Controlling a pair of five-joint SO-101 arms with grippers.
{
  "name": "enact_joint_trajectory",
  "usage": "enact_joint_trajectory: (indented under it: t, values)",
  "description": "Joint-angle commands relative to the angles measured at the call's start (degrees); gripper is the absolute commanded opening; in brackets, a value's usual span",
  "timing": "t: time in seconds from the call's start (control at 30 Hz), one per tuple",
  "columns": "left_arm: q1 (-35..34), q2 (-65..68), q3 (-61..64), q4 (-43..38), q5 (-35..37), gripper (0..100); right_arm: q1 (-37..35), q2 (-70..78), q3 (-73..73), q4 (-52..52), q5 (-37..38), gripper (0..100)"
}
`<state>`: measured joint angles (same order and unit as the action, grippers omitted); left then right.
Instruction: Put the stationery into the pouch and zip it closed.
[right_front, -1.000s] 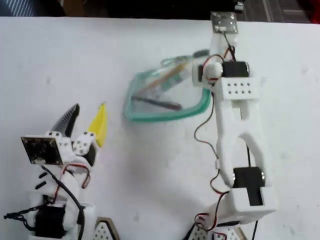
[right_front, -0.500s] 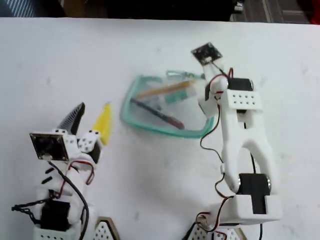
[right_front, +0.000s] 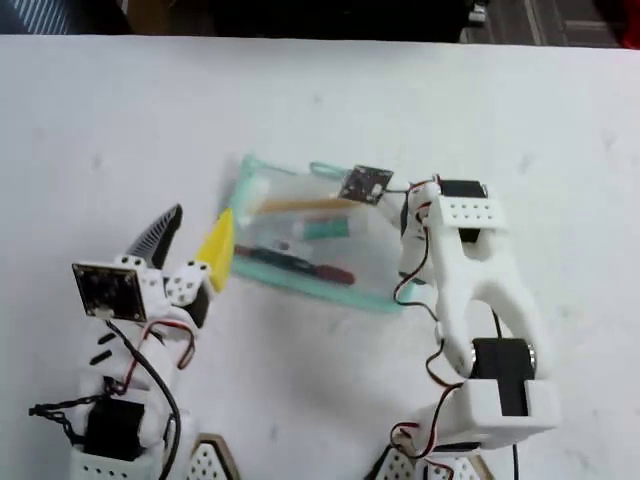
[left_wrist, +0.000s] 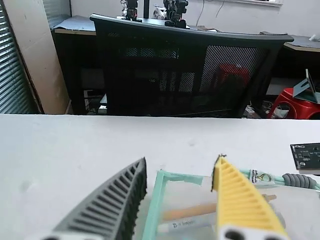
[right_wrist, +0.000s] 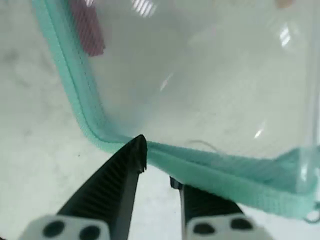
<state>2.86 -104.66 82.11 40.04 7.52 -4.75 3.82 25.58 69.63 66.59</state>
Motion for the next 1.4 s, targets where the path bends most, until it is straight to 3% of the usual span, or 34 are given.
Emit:
enact_joint_trajectory:
  t: [0.0, 0.23, 0.47, 0.93, 1.03, 1.17, 1.23, 1.37]
  values:
    - [0.5, 0.0, -0.4, -1.1, 0.1, 23, -2.2, -0.8, -1.3, 0.4, 1.9, 1.7]
    - [0.6, 0.0, 0.3, -1.5, 0.1, 23, 3.7, -0.4, -5.6, 0.6, 3.0, 1.6]
    - [2.8, 0.0, 0.4, -1.1, -1.9, 23, 3.5, -0.4, -6.8, 7.9, 16.7, 1.6]
    - [2.9, 0.0, 0.6, -1.1, -2.6, 23, 3.5, -0.8, -11.3, 4.2, 15.2, 1.7]
    - [2.9, 0.0, 1.6, -2.1, -2.7, 23, 4.8, -0.6, -11.3, -2.5, 4.7, 1.7]
    - [2.8, 0.0, 4.3, -6.9, -3.1, 20, 7.7, 0.4, -10.8, -16.0, -20.1, 1.7]
    - [3.0, 0.0, 5.5, -9.0, -7.2, 17, 9.7, 2.3, -11.3, -20.4, -31.5, 1.6]
    - [3.3, 0.1, 6.2, -9.3, -10.9, 12, 11.7, 8.2, -14.2, -20.9, -41.4, 1.6]
